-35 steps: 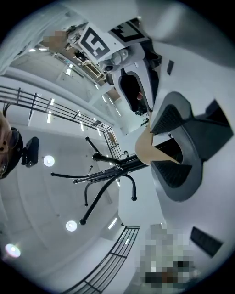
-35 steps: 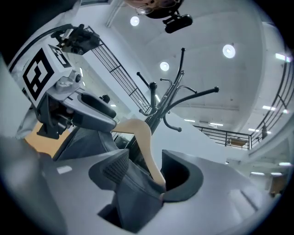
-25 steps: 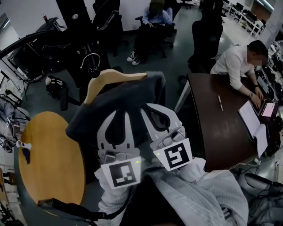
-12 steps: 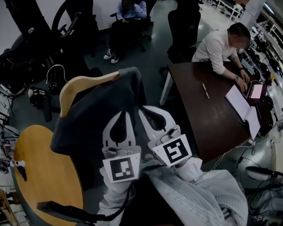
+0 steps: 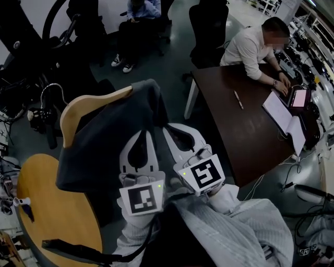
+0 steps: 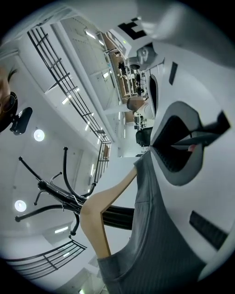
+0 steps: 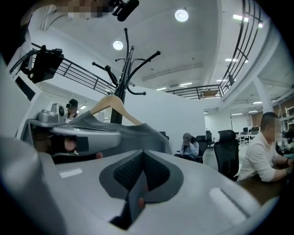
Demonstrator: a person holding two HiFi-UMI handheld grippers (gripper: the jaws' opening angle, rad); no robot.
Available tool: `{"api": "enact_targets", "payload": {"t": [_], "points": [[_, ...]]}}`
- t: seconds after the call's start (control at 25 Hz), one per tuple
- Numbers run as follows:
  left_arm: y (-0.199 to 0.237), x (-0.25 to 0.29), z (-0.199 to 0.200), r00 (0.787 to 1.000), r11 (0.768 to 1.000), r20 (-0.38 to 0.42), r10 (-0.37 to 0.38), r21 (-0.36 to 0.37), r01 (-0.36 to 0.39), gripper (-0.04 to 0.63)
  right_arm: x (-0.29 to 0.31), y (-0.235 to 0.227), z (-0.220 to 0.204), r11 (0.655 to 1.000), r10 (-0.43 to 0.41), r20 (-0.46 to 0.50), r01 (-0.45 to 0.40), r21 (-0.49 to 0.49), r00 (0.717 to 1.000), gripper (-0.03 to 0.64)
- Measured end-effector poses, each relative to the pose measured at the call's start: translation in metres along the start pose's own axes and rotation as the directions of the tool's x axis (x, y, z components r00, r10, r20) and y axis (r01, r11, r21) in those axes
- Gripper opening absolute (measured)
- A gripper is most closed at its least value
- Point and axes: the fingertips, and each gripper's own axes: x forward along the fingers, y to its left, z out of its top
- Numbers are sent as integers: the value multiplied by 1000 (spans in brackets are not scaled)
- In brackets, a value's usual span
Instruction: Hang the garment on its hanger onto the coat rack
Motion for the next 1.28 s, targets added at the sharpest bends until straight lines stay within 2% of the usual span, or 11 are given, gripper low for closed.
{"api": "enact_targets", "payload": {"t": [0.32,0.92,1.28], "points": [[-7,2,-2,999,999,-8,-38,0,38,5,-5,2,2,1000,-6,-3,6,-9,1000,0],[-16,9,-8,999,999,-23,-29,38,30,5,-11,-11,-2,1000,-11,-1,11,-28,1000,0],[-25,21,1,1000,999,-10,-28,30,29,5,-16,-27,4,1000,-18,13,18,-25,1000,0]]}}
